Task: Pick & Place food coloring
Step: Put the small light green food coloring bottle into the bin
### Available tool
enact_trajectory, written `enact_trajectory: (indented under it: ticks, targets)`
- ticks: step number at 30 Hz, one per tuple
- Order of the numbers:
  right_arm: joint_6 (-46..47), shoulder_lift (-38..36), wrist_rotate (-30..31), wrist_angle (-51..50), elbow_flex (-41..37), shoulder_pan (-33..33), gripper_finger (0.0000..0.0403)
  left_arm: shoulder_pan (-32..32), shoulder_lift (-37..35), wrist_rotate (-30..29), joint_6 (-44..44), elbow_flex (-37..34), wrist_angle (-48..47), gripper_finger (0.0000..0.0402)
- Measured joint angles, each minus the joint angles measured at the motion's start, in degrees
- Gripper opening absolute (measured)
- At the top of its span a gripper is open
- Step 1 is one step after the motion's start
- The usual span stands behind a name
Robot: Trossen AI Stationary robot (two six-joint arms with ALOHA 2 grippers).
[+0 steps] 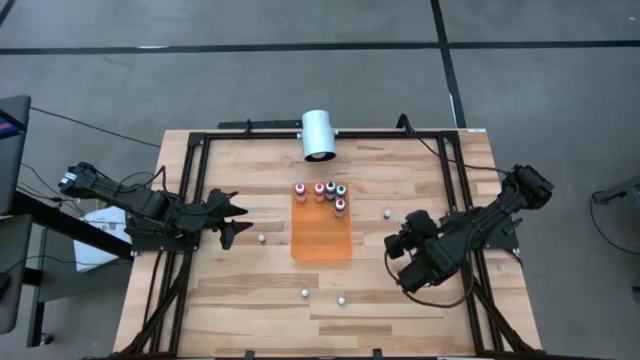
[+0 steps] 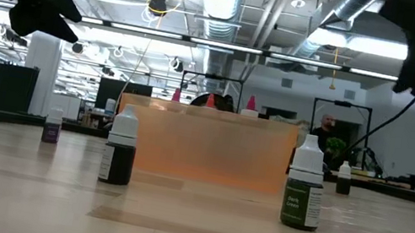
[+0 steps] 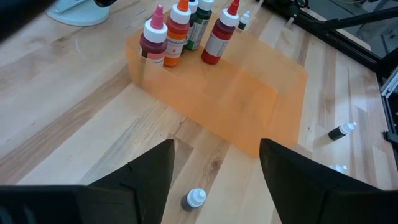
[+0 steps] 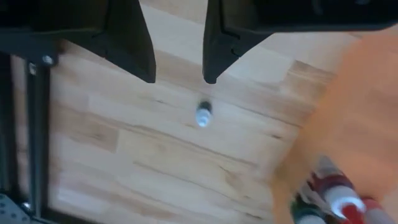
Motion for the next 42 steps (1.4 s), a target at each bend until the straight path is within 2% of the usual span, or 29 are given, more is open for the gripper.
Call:
enact_trajectory:
  ticks: [4,9,17,22,26,29,35,42]
  targets:
    - [-0.19,0.00,-1.75,-2.72,-0.42,0.44,0.0114,0.01,0.00,0.00,-0.03,0.00,0.00,0.0229]
    - [-7.77,-3.00,0.39,-1.31,-0.42,-2.04,0.0113,-0.01,0.02,-0.02,-0.03,0.00,0.00,0.0229]
    - [-32.02,-9.98,4.20,11.01,-0.42,-8.89,0.0113,0.00,0.01,-0.26,-0.58,0.00,0.15,0.0229]
    - [-43.93,-11.11,4.27,17.13,-0.42,-13.00,0.0113,-0.01,0.02,-0.23,-0.75,0.00,0.15,0.0229]
    - [-45.44,-11.27,5.09,17.89,-1.59,-15.14,0.0111,-0.01,0.01,-0.08,-0.75,0.00,0.17,0.0229]
    - [-44.53,-12.96,4.61,22.02,-6.10,-15.42,0.0105,-0.01,0.00,-0.07,-0.81,0.00,0.17,0.0229]
    - [-43.24,-19.03,4.26,34.73,-15.79,-14.83,0.0087,-0.01,0.02,0.48,-2.02,0.00,0.11,0.0229]
    - [-43.04,-27.51,4.99,37.31,-22.29,-15.41,0.0080,-0.01,0.02,0.12,-1.89,0.00,-0.04,0.0229]
